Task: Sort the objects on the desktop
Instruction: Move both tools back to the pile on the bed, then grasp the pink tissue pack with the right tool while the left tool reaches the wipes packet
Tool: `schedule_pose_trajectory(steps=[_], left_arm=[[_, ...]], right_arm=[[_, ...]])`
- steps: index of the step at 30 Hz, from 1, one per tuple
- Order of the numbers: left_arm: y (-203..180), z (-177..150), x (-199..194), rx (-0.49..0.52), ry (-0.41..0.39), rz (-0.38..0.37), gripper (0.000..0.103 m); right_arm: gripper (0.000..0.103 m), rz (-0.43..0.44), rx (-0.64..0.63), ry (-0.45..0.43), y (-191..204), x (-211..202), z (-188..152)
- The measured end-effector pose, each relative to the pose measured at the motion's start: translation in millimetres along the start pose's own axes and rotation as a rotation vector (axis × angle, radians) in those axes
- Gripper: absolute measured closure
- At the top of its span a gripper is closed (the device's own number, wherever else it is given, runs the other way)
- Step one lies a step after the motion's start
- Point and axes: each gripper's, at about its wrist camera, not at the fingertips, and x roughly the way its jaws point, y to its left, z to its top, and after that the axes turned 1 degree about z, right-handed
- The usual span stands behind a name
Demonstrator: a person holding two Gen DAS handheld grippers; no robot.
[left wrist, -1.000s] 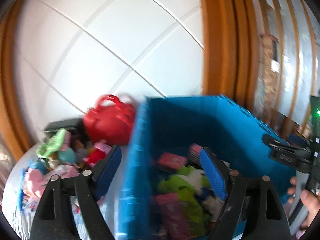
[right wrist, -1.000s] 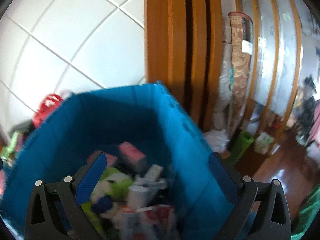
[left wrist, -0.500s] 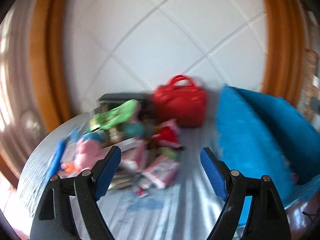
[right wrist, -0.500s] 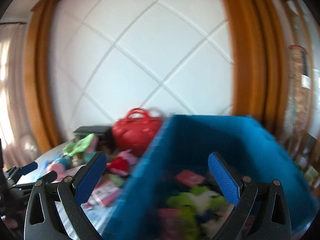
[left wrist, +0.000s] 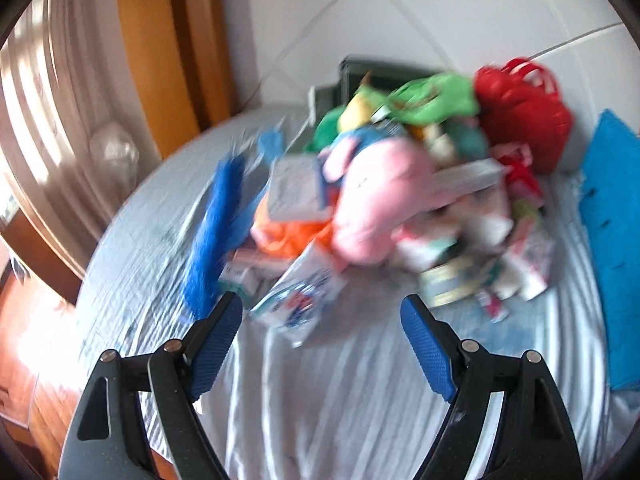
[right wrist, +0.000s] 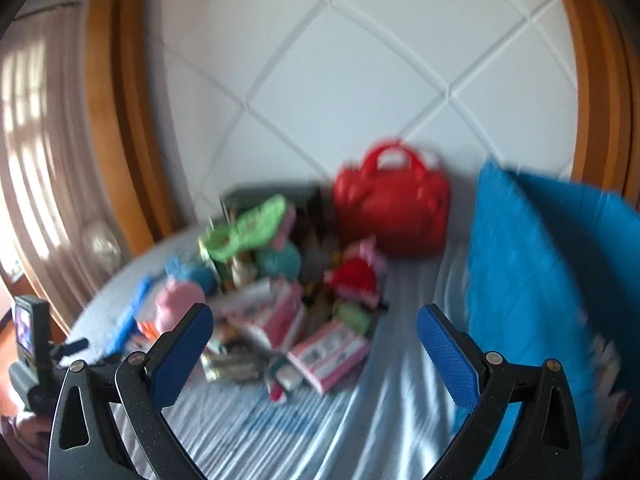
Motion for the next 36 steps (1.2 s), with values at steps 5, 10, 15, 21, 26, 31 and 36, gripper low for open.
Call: schedule_pose_trajectory(steps=[5,10,15,21,26,31,36], left_arm=[[21,-4,55,0.035,0.084,0.008,0.021],[21,2,107,0.046,0.163,-0.049,0.021],[22,10,151,0.037,0.216,-0.034,0.021],[21,2,184,-0.008,0.306,-0.121,0.021],[8,1,188,0.048,0.304,-0.082,0.021],[-1,3,189,0.064,0.317,-0.054,0.021],[-5,-1,178,0.039,0.339,-0.048,0.051]], right_arm=[[0.0,-0.09,0.061,0.185,-6,60,-37],[0.0,-0.149,0.104,0.319,-22,101,-66],[0.0,-0.19,0.128,0.411,-33,134,-74],[0.0,-0.208,0.168,0.485,-40,197,-64],[0.0,-0.217,0.229,0.536,-42,255,-57],[0.0,-0.199,0.304,0.607,-45,297,-61],[0.0,-0.211,0.337,0.645,-50,317,-66]])
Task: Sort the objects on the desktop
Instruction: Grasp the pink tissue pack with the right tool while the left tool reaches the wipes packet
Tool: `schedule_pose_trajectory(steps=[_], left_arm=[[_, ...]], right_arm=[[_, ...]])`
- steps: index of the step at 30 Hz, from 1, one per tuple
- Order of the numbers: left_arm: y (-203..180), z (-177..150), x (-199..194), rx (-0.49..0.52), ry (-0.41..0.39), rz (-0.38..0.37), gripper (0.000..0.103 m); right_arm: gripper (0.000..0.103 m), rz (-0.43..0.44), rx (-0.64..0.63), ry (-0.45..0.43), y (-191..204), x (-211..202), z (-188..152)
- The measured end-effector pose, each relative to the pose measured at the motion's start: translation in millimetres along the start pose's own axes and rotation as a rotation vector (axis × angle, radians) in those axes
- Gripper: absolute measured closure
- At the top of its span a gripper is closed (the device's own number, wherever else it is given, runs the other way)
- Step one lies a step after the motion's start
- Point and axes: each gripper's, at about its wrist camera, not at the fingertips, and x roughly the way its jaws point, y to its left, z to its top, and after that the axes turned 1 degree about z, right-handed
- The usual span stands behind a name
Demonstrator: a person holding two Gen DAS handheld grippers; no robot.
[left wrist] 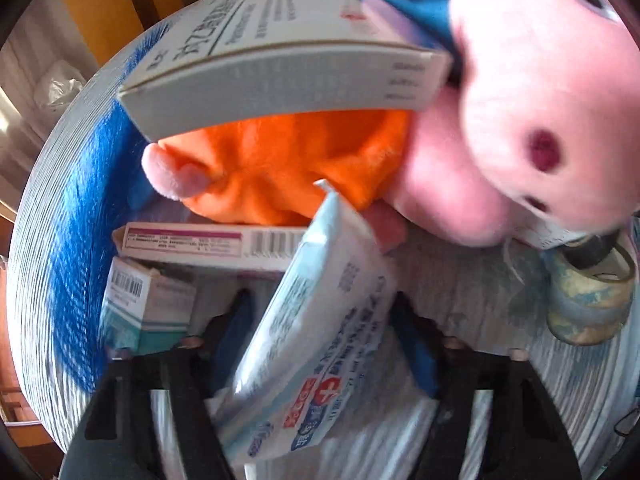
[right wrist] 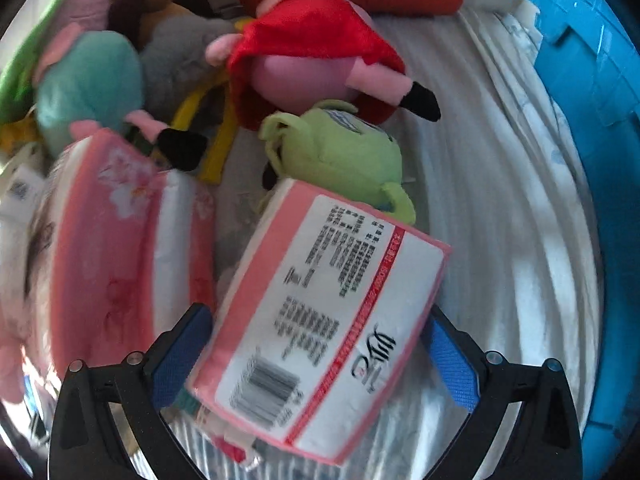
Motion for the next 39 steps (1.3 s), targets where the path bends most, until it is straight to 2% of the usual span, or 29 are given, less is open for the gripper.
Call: schedule_pose_trajectory(steps=[1,2,3,5,7,11,17,20,29,32,34,35,37,38,39], left_arm=[[-2,-3,-3,0.002,-0.001,0.003,0.057],[-2,-5,-5,0.003,-0.002,0.006,0.069],[-3,-10,-9,-0.001,0.0,0.002,0.076],[-2,-17,-15,-0.016,-0.001,-0.026,0.082],[-3,-24,-23,-0.019,-0.009,-0.033,0.082],[-8,-41,-49,-0.03,-0.056,-0.042,0.083],[-22,-62,-106,0.007,-0.175,-0.069,0.083],[-26,-53,-130,0.029,-0.253,-0.086,0.083],[-78,-66,-204,0.126,-0.455,-0.129,0.083],[-87,-67,-224,0.118,-0.505,-0.122,0.083],[-87,-67,-224,0.116,-0.5,-0.106,0.083],[-87,-67,-217,0.121,-0.483,-0.1,0.08],[-84,-67,-198,0.114,-0.426,-0.079,0.055],[-82,-69,-189,0.107,-0.397,-0.075,0.031],[-80,-70,-173,0.094,-0.36,-0.073,0.023]], right_arm=[[0.0,-0.005,-0.009,0.006,0,3,1],[0.0,-0.006,-0.018,0.008,0,4,0],[0.0,-0.002,-0.027,0.002,0,3,-1],[0.004,-0.004,-0.022,0.0,-4,-2,-7],[0.008,-0.016,-0.025,0.0,-8,-10,-17],[0.008,0.003,-0.029,-0.023,-22,-35,-43],[0.008,0.013,-0.105,-0.155,-29,-109,-87],[0.008,0.028,-0.146,-0.236,-28,-151,-111],[0.008,0.064,-0.209,-0.459,-35,-246,-138],[0.007,0.073,-0.22,-0.501,-44,-265,-145],[0.007,0.065,-0.227,-0.5,-50,-266,-148],[0.007,0.07,-0.226,-0.489,-53,-264,-150],[0.007,0.081,-0.221,-0.453,-58,-251,-151],[0.007,0.084,-0.216,-0.427,-61,-241,-151],[0.007,0.079,-0.212,-0.404,-64,-231,-152]])
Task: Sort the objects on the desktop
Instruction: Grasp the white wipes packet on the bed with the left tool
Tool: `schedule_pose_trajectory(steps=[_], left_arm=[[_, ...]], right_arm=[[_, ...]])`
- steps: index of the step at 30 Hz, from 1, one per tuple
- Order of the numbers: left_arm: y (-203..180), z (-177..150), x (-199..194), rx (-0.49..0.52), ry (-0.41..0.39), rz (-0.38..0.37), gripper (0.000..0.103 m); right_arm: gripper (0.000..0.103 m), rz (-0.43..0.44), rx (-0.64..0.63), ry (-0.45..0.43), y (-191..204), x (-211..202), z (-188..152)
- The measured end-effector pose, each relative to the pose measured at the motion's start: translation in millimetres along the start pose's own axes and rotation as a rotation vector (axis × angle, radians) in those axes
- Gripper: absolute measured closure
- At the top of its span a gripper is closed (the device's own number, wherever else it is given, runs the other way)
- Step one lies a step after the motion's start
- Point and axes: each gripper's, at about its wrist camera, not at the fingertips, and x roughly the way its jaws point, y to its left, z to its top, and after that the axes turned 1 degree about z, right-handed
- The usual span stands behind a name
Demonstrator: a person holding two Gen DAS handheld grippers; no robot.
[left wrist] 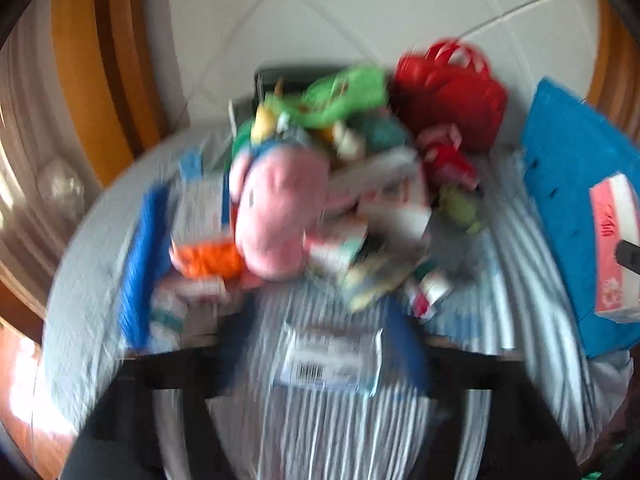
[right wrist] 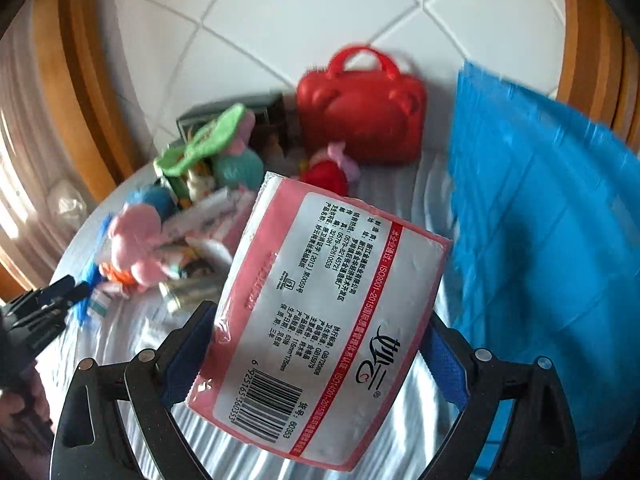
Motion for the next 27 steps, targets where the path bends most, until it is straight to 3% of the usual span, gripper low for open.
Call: schedule_pose_trajectory(steps=[6,10,14,16,22,23,26,27], left_arm=[[8,-33,68,-0.059,0.194,-0.001,0.023],[9,-42,96,-0.121,0.231,-0.04,0.023],[-4,-47,127,-0.056,0.283,-0.006,0.023],[-9,-56,143,-0.007,0.309,0.037,0.0],[-8,-61,143,0.006,0.302,0.039,0.0],[-7,-62,141,0.008,0.304,0.034,0.002],[-6,-65,123,0.014,0.281,0.041,0.022],[-7,-66,117,0.02,0.272,0.045,0.04]], right_arm=[[0.007,-0.045,0.001,0.201,-14,80,-34],[0.007,-0.061,0.01,0.303,-21,116,-59],[0.007,-0.07,0.001,0.343,-22,133,-73],[0.007,-0.071,0.0,0.351,-22,138,-76],[0.002,-0.071,0.028,0.374,-25,147,-83],[0.002,-0.075,0.032,0.379,-24,149,-84],[0.001,-0.068,0.05,0.396,-25,150,-89],[0.003,-0.071,0.049,0.399,-25,150,-90]])
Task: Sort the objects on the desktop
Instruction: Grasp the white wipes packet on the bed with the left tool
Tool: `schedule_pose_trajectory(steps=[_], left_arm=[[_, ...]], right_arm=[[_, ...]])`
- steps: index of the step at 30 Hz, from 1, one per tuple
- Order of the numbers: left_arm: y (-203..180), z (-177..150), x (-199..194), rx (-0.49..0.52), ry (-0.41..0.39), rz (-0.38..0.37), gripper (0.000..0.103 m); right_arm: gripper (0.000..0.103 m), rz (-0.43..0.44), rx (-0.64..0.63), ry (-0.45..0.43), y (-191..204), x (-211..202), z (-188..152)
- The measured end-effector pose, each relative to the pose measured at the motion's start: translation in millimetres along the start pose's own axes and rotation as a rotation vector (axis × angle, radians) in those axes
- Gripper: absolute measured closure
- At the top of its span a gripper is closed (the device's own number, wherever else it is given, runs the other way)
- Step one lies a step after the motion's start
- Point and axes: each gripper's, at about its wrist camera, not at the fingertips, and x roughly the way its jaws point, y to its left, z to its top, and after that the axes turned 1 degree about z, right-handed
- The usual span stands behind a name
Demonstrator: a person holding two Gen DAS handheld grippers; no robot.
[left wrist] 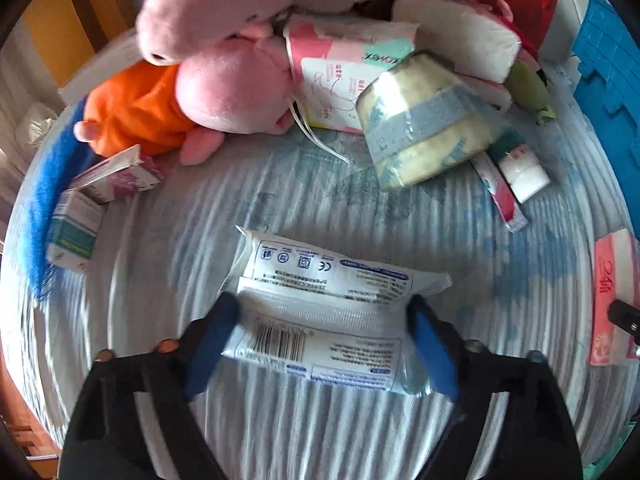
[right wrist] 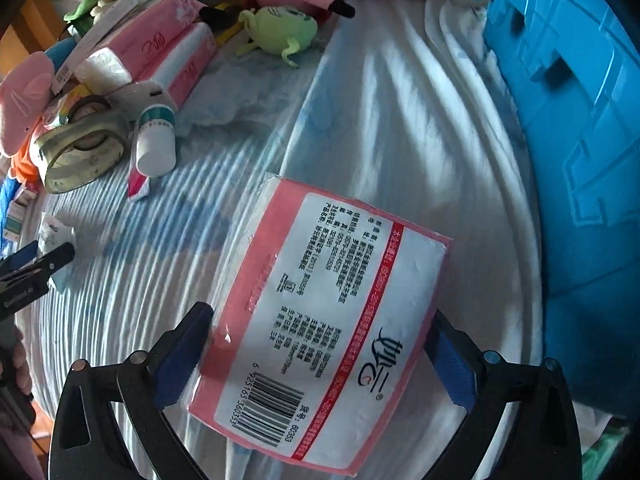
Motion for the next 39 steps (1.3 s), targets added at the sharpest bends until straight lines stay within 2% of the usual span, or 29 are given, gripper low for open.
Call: schedule_pose_trajectory(steps=[1,2,3,5,8,13,16,17,18,19,20,21,23,26,27,29,30,31,33,35,38,39], left_arm=[[-4,-4,-12,0.023,-0.036,0.01,0.051],[-7,-6,-21,0.041,-0.053,0.018,0.071],[-9,-8,-29,0.044,-0.057,0.01,0.095],[-9,-12,-41,0.022,-0.057,-0.04,0.098],[-4,-17,-55,0.01,-0.079,-0.036,0.098],[28,-21,-74,-0.073,-0.1,-0.061,0.098],[37,-14,-59,-0.17,-0.017,-0.05,0.092],[41,-10,-54,-0.202,0.002,-0.051,0.081],[44,-6,-49,-0.251,0.026,-0.042,0.059],[45,-2,-44,-0.281,0.03,-0.041,0.046],[45,-2,-43,-0.305,0.026,-0.041,0.024],[44,2,-42,-0.322,0.019,-0.037,0.017],[39,10,-40,-0.333,0.001,0.011,0.016],[39,19,-19,-0.418,0.048,0.104,0.016],[41,21,-5,-0.473,0.071,0.129,0.016],[41,21,14,-0.521,0.121,0.116,0.016],[37,22,25,-0.535,0.147,0.146,0.009],[31,23,29,-0.507,0.128,0.187,0.002],[32,22,30,-0.537,0.112,0.183,0.0],[33,24,31,-0.522,0.145,0.17,0.0],[32,18,27,-0.439,0.18,0.131,0.0],[31,12,23,-0.422,0.165,0.131,0.005]], right_arm=[[0.006,-0.005,-0.003,-0.005,0,-1,-1],[0.007,-0.011,-0.008,-0.011,1,-4,-1],[0.008,-0.018,-0.014,-0.018,3,-6,-1],[0.009,-0.019,-0.03,-0.049,7,-16,-1],[0.009,0.014,-0.054,-0.114,13,-41,0],[0.008,0.02,-0.075,-0.15,17,-57,3],[0.007,0.01,-0.067,-0.126,15,-46,-3],[0.007,0.003,-0.063,-0.111,13,-39,-4],[0.007,-0.003,-0.059,-0.095,9,-31,3],[0.007,-0.007,-0.057,-0.08,9,-24,4],[0.007,-0.004,-0.057,-0.069,9,-17,5],[0.007,0.001,-0.057,-0.056,9,-11,4],[0.007,0.012,-0.061,-0.039,10,-4,2],[0.006,0.029,-0.067,-0.041,8,-3,1],[0.006,0.034,-0.069,-0.041,7,-3,1],[0.006,0.037,-0.071,-0.041,4,-4,1],[0.006,0.038,-0.075,-0.04,3,-4,1],[0.005,0.04,-0.079,-0.04,2,-5,1],[0.003,0.042,-0.073,-0.04,0,-5,3],[0.002,0.042,-0.059,-0.03,-3,-6,3],[0.0,0.01,-0.035,-0.039,-5,-15,4],[0.0,0.01,-0.017,-0.039,-6,-18,5]])
